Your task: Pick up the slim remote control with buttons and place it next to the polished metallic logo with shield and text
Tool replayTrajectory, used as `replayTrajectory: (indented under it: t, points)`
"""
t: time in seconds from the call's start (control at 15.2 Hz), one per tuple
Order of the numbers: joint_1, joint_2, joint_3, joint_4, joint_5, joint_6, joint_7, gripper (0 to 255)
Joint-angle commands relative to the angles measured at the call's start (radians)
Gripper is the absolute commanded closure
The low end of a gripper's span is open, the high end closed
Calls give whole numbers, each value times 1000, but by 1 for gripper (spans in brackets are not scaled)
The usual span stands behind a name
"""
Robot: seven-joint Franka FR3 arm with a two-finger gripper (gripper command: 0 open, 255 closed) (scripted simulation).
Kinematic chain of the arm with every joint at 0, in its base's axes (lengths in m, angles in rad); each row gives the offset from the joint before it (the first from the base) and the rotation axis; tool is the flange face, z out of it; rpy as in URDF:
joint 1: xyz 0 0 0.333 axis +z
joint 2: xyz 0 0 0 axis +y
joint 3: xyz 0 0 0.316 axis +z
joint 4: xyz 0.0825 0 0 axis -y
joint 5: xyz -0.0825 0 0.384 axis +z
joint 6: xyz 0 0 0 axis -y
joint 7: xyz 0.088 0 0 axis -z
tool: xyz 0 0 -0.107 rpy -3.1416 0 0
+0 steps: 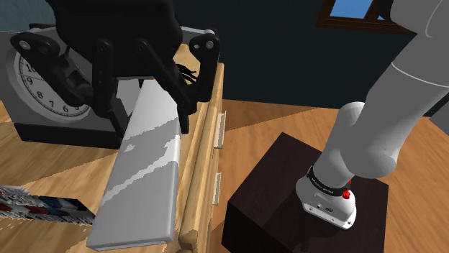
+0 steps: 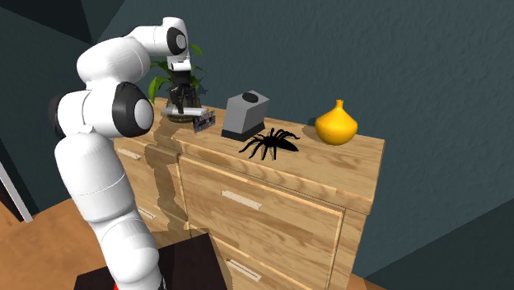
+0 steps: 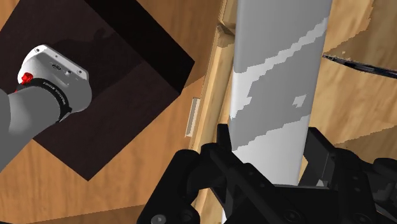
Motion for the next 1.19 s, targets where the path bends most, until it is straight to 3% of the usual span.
replayTrajectory:
  t: [0.0,1.12]
  points:
    - [-1,-14,-3,-39,8,30,-5,255]
    - [-2,-105,-25,-353,64,271,-50,255]
